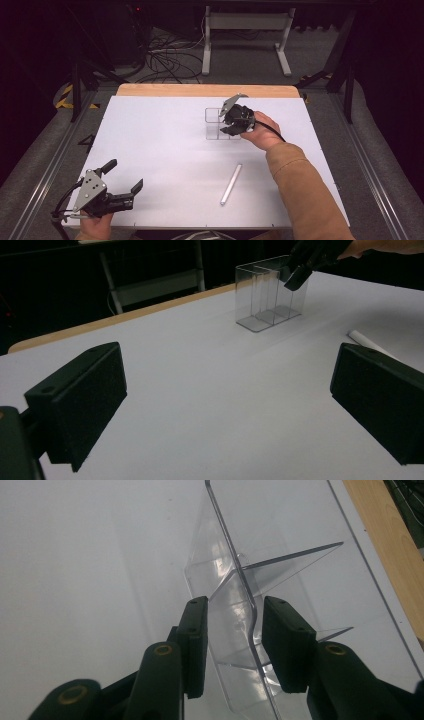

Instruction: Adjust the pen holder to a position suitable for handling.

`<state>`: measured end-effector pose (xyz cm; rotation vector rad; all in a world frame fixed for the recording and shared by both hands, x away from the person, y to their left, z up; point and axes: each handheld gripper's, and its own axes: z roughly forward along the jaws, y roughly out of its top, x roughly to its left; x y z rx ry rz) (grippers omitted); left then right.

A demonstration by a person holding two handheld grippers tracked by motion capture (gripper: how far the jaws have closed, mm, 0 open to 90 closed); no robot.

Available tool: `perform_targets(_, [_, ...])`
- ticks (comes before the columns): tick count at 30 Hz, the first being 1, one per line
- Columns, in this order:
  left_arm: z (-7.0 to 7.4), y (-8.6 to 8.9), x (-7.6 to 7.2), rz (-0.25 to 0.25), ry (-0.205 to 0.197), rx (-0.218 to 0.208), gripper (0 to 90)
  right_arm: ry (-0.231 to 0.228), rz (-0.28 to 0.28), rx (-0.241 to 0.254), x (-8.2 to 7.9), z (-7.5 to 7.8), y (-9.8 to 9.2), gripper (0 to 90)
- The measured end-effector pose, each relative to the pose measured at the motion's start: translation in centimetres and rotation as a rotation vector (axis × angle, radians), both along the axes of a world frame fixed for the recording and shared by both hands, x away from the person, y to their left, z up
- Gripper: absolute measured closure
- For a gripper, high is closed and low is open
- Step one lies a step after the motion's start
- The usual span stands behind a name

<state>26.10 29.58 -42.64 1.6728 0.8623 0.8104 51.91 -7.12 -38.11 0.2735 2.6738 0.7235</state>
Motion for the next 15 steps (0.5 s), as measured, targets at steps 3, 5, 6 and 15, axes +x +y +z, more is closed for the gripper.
perform_targets(3, [0.02,0.01,-0.02,-0.002,-0.001,0.002,2.4,0.001,-0.004,-0.007,0.10,-0.24,0.13,64.0])
perform_targets(5, [0.00,0.02,-0.02,0.000,-0.002,-0.002,2.4,0.000,-0.003,-0.016,0.14,-0.39,0.20,64.5])
perform_targets(6, [0.00,0.05,0.00,-0.001,-0.002,-0.001,2.4,0.002,-0.005,-0.016,0.13,-0.42,0.24,65.4])
perform_targets(15, [0.02,0.02,0.08,-0.002,-0.003,-0.006,2.4,-0.035,-0.012,-0.029,-0.11,-0.55,0.50,73.5])
